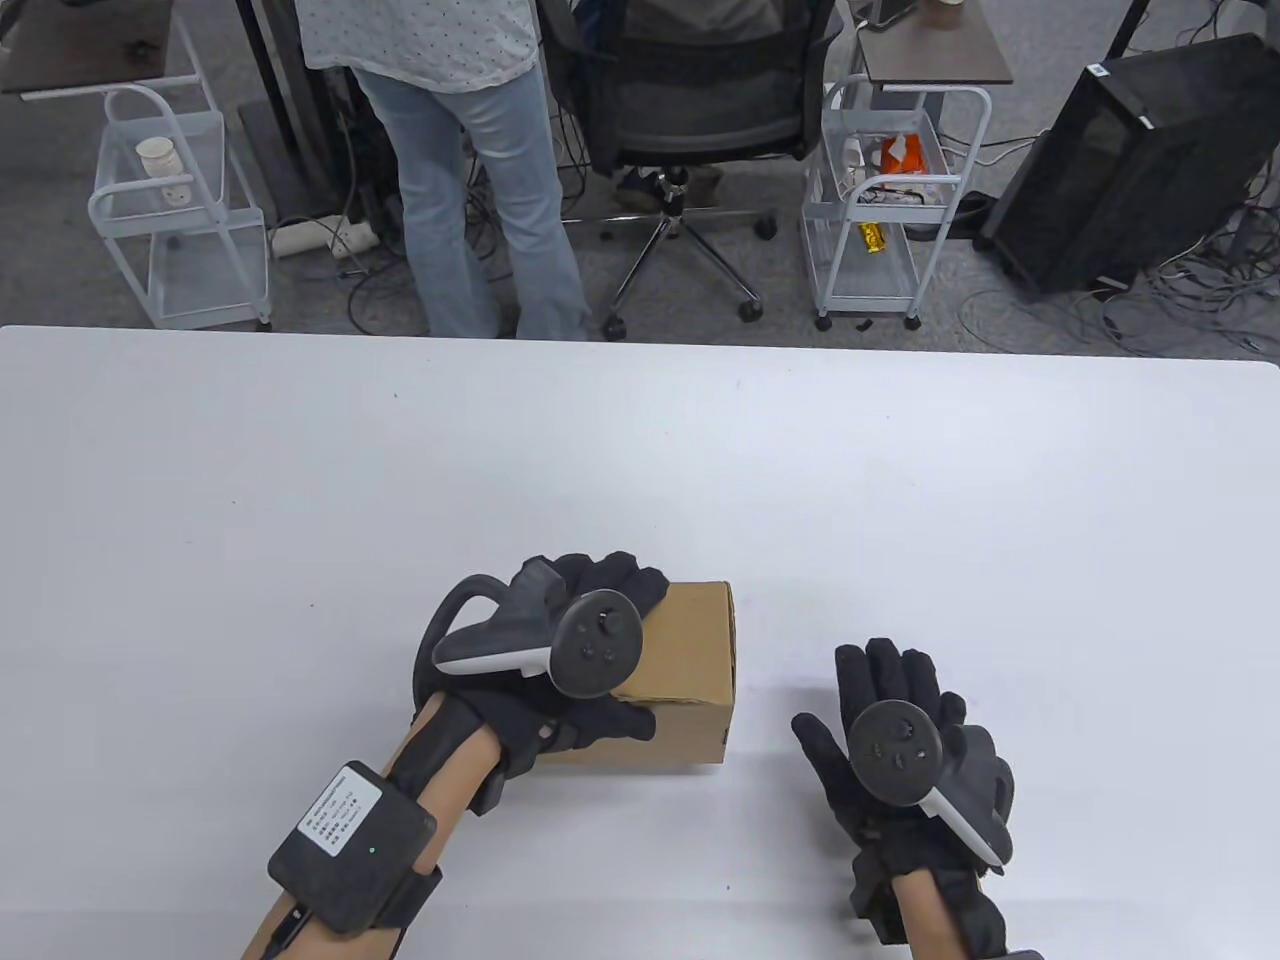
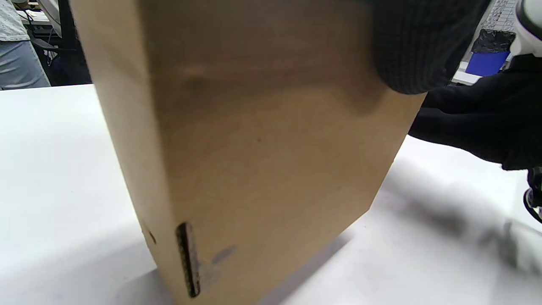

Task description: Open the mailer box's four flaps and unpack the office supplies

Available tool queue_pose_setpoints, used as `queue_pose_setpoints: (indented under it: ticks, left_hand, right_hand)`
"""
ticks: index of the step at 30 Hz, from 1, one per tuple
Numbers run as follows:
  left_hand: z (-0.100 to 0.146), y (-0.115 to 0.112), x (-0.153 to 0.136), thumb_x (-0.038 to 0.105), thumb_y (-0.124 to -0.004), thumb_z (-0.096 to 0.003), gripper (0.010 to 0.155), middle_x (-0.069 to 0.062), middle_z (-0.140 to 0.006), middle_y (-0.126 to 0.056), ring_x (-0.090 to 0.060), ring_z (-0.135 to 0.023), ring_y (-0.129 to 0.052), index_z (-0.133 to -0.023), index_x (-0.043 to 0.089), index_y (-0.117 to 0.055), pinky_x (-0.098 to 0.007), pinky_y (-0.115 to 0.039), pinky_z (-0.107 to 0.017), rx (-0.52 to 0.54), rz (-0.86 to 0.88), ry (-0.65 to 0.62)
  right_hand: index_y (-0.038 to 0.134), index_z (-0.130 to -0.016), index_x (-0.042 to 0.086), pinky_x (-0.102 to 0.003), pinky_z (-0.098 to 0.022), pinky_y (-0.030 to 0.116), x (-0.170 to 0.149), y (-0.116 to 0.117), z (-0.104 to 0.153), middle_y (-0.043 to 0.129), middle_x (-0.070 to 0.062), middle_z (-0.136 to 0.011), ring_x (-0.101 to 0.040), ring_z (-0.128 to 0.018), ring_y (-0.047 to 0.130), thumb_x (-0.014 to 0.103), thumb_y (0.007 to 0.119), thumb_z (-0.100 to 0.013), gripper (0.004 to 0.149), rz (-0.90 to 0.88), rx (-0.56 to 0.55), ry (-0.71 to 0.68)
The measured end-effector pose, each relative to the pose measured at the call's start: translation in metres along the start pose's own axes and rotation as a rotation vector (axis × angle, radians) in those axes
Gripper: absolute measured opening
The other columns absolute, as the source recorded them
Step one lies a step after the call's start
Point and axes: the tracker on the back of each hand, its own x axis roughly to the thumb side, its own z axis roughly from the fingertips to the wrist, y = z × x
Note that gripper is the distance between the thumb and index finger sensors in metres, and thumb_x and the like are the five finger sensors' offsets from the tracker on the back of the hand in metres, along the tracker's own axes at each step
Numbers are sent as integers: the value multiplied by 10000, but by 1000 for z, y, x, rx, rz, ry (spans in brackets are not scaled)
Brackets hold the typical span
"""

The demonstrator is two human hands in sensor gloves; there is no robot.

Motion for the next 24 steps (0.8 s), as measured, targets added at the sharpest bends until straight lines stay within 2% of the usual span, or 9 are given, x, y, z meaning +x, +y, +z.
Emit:
queue_pose_setpoints:
  ticks: [11,18,22,24]
  left_hand:
    - [-3,-23,9,652,-823,-477,1110,-241,-1247,-224,-596,-1128,-388,-1159,103,-141,-763,-301,-739,-45,18,11]
    - [-6,-25,13,648,-819,-484,1104,-245,-1247,-208,-601,-1128,-369,-1159,107,-134,-766,-282,-732,-60,6,12]
    - [-3,-27,11,670,-815,-473,1116,-229,-1254,-220,-581,-1138,-365,-1160,104,-141,-755,-281,-737,-32,5,22]
    - [1,-30,10,685,-794,-472,1127,-225,-1257,-188,-582,-1145,-301,-1153,80,-131,-759,-252,-728,-18,35,20]
  right_hand:
    - [289,-1175,70,-758,-691,220,3,2,0,220,-260,-1247,-571,-1057,138,530,521,-609,765,-4,-5,-18]
    - [289,-1175,67,-758,-692,221,3,3,1,226,-262,-1246,-571,-1057,141,530,522,-609,768,-3,-5,-14]
    - [288,-1175,69,-758,-692,226,4,2,1,229,-264,-1246,-573,-1058,149,530,520,-609,766,-22,-4,-22]
    - [286,-1174,67,-757,-695,235,5,1,2,239,-267,-1245,-576,-1059,161,529,518,-610,766,-41,-8,-32]
